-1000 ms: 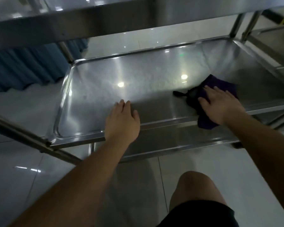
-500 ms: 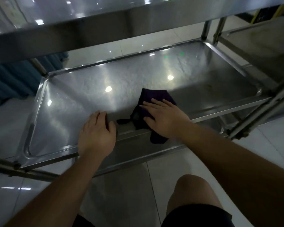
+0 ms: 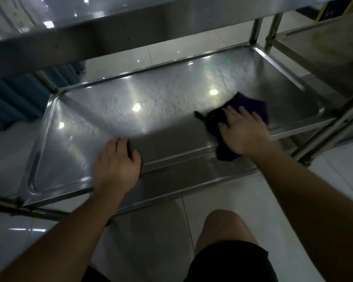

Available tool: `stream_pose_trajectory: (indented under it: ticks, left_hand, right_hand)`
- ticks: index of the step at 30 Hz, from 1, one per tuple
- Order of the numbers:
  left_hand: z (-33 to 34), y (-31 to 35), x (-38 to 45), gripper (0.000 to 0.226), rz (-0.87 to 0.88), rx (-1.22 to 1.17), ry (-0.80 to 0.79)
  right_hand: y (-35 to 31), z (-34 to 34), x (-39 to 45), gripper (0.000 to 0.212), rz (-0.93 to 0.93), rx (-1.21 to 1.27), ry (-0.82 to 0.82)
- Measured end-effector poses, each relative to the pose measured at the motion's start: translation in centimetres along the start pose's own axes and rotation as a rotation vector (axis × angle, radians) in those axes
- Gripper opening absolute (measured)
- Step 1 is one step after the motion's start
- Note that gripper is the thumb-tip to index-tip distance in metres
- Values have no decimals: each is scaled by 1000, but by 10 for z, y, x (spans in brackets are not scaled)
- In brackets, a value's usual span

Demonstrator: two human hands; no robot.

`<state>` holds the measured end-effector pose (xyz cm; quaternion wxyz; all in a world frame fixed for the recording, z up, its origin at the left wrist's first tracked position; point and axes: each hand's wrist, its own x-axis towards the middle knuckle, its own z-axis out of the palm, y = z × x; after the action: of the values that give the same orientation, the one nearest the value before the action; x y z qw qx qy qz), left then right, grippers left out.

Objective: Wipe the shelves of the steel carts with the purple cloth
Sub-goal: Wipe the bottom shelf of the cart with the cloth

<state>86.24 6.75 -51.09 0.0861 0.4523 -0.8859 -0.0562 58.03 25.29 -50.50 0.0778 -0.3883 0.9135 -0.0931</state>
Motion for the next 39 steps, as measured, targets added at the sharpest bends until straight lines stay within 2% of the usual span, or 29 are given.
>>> stream_pose_trajectory:
  ticks: [3,5,7,10,14,18,23,25,27,30,34,37,39]
  left_hand:
    - [-4,1,3,48,-4,28,-40]
    - [-7,3,6,45,10,94,-70]
    - [-10,13,10,44,49,162,-80]
    - [-5,44,7,39,152,47,-43]
    - [15,72,-3,53,224,-19,-37]
    - [19,67,-1,60,225,-6,-15]
    - [20,69,-1,63,240,7,-33]
    - [22,71,0,64,237,0,-19]
    - [24,72,0,64,234,-2,-12]
    - [26,69,1,63,246,2,-11]
    - [26,65,0,63,237,-6,-15]
    - [26,65,0,65,214,-8,-24]
    - [25,66,0,66,211,5,-40]
  right_hand:
    - [-53,17,-26,64,-249,-2,-28]
    - [-63,21,-31,66,-323,16,-55]
    - [-58,19,-27,64,-337,13,-72]
    - [-52,19,-24,61,-333,0,-48]
    - [-44,17,-23,60,-329,19,-38]
    - [38,-2,-1,60,-158,23,1]
    - [182,-33,41,66,290,-32,34]
    - [200,-36,58,70,387,-30,52]
    - [188,-33,70,73,404,-20,58]
    - [125,-26,70,69,256,36,21]
    - [25,-2,42,67,-227,-15,-14]
    - [16,4,36,75,-427,2,-121]
    - [44,-2,49,77,-392,6,-89]
